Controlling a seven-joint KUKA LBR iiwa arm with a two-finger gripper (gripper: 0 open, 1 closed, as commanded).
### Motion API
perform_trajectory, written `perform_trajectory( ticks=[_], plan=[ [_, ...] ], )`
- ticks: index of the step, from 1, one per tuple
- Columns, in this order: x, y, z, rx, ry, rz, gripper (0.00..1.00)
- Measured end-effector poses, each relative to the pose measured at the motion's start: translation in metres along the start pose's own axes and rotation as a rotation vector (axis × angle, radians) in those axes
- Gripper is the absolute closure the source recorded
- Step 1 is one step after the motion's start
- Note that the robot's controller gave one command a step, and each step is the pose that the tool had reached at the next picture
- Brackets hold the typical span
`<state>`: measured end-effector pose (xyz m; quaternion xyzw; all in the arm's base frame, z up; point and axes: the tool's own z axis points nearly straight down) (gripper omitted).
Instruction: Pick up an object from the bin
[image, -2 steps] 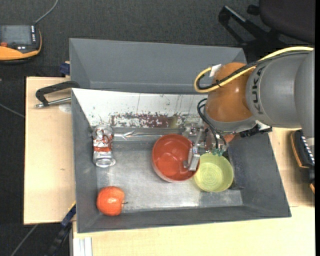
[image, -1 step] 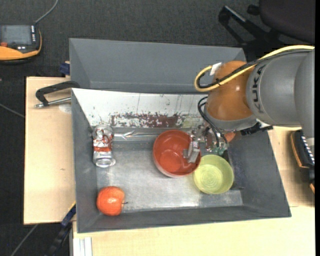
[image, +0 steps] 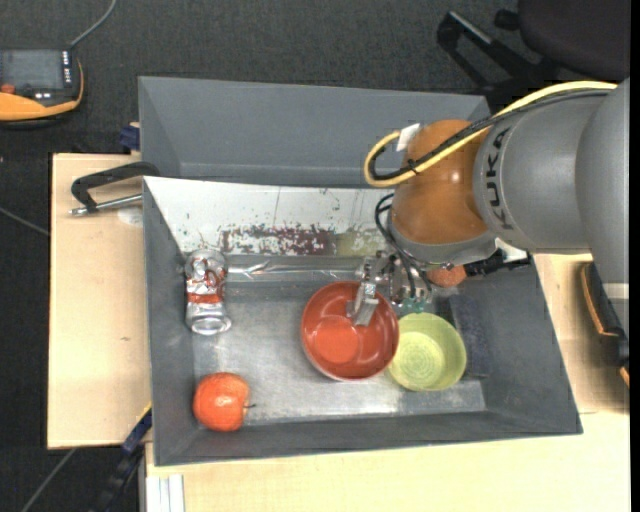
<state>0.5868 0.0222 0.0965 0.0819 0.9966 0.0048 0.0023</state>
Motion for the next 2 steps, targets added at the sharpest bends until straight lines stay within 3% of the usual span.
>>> perform_trajectory(
  ticks=[1, 2],
  plan=[
    [0.016, -0.094, 0.022, -0.002, -0.009, 0.113, 1.0],
    [-0.001, -0.003, -0.052, -0.011, -0.021, 0.097, 1.0]
  ],
)
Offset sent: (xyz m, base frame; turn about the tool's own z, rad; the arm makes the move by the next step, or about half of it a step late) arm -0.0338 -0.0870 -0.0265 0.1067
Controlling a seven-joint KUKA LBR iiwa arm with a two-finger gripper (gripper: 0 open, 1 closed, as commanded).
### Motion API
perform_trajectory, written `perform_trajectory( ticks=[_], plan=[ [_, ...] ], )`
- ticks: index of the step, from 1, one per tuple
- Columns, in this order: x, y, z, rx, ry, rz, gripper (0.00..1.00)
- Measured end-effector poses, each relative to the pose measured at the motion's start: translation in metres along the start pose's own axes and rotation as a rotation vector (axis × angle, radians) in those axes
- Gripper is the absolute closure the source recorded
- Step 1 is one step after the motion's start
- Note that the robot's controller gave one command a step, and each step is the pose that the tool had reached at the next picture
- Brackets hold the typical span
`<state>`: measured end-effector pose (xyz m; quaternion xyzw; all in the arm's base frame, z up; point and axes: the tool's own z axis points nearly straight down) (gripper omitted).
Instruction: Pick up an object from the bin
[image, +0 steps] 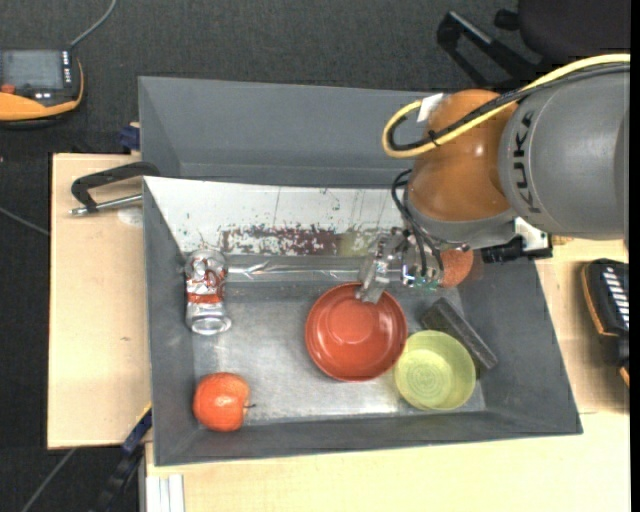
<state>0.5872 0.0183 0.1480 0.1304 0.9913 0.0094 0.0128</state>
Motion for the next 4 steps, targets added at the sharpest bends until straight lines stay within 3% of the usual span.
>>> perform_trajectory(
  ticks=[1, 2, 3, 4],
  plan=[
    [0.0, -0.059, 0.071, -0.003, -0.004, 0.041, 1.0],
    [0.007, -0.105, 0.071, -0.009, -0.016, 0.096, 1.0],
    [-0.045, -0.139, 0.074, -0.008, -0.028, 0.046, 1.0],
    [-0.051, -0.128, -0.005, -0.01, -0.042, 0.028, 1.0]
  ],
)
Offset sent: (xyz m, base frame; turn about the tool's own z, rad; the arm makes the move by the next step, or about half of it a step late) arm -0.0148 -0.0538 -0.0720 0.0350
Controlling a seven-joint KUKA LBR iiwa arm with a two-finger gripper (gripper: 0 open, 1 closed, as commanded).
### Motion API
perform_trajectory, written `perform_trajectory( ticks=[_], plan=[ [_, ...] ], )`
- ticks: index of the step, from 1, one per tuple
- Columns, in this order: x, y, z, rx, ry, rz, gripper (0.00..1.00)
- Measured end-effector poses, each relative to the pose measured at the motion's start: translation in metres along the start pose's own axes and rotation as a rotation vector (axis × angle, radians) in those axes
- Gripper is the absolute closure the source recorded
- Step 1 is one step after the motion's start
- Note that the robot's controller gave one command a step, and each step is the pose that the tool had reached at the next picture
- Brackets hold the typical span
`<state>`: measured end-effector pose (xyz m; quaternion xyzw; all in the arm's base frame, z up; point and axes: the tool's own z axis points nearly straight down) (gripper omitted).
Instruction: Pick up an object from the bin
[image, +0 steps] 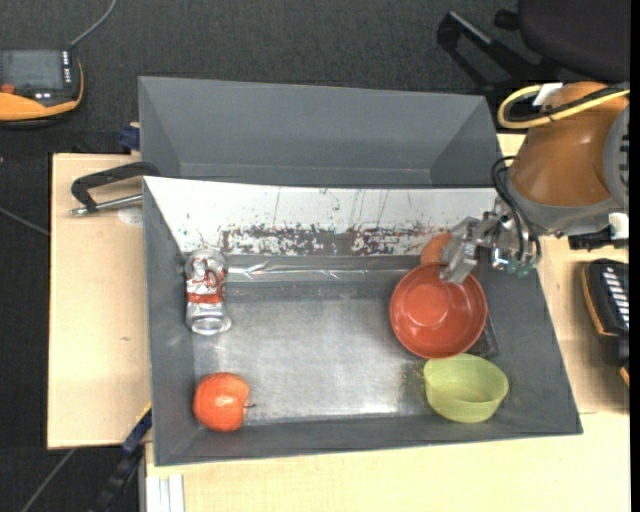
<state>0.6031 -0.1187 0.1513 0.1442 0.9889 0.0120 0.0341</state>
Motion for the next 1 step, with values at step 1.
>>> perform_trajectory(
  ticks=[1],
  plan=[
    [0.0007, -0.0025, -0.0603, -0.001, -0.012, -0.099, 1.0]
  ],
)
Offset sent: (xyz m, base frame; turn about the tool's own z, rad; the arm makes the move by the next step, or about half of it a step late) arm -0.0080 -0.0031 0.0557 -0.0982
